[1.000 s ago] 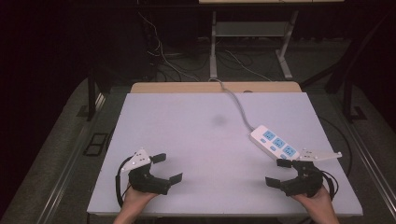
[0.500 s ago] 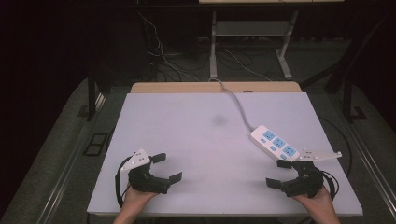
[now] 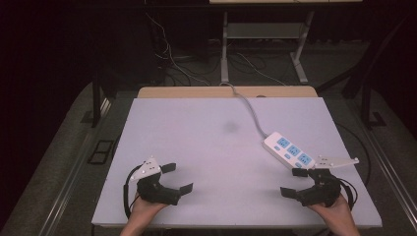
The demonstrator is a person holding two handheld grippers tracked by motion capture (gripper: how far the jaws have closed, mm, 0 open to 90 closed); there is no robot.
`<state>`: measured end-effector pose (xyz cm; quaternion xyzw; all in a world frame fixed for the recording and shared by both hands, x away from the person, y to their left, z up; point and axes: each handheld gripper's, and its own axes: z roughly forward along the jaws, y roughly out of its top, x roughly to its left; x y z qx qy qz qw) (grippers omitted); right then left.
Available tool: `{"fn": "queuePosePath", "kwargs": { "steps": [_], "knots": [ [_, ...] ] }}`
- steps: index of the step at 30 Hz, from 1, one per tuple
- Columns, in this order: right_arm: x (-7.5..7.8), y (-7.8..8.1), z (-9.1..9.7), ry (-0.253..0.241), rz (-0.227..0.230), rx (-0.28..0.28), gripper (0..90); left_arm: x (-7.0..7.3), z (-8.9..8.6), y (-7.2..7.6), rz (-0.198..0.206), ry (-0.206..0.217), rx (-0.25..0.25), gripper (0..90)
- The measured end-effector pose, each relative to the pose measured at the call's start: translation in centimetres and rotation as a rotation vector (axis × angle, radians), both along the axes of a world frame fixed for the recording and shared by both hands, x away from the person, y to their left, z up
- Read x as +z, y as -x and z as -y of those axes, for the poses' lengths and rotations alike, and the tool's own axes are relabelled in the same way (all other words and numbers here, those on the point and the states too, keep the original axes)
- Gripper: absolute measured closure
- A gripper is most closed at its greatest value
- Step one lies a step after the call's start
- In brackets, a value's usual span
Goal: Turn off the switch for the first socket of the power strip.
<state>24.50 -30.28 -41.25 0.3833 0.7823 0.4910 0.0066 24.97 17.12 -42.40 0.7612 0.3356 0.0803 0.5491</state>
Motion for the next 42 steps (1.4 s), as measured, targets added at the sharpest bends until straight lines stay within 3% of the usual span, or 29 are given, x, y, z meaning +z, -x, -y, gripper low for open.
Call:
{"fn": "queuePosePath", "kwargs": {
  "steps": [5, 17, 42],
  "knots": [
    [0.3, 0.0, 0.1, 0.008, -0.008, -0.001, 0.4, -0.3, -0.1, -0.4, -0.011, -0.015, 0.003, 0.2],
    [0.8, -0.6, -0.3, 0.03, -0.017, 0.011, 0.3, -0.3, 0.0, -0.3, -0.016, -0.005, 0.008, 0.1],
    [3.2, -3.1, -0.3, 0.074, -0.018, 0.027, 0.4, -0.4, 0.2, -0.2, -0.021, 0.002, 0.002, 0.0]
  ]
}}
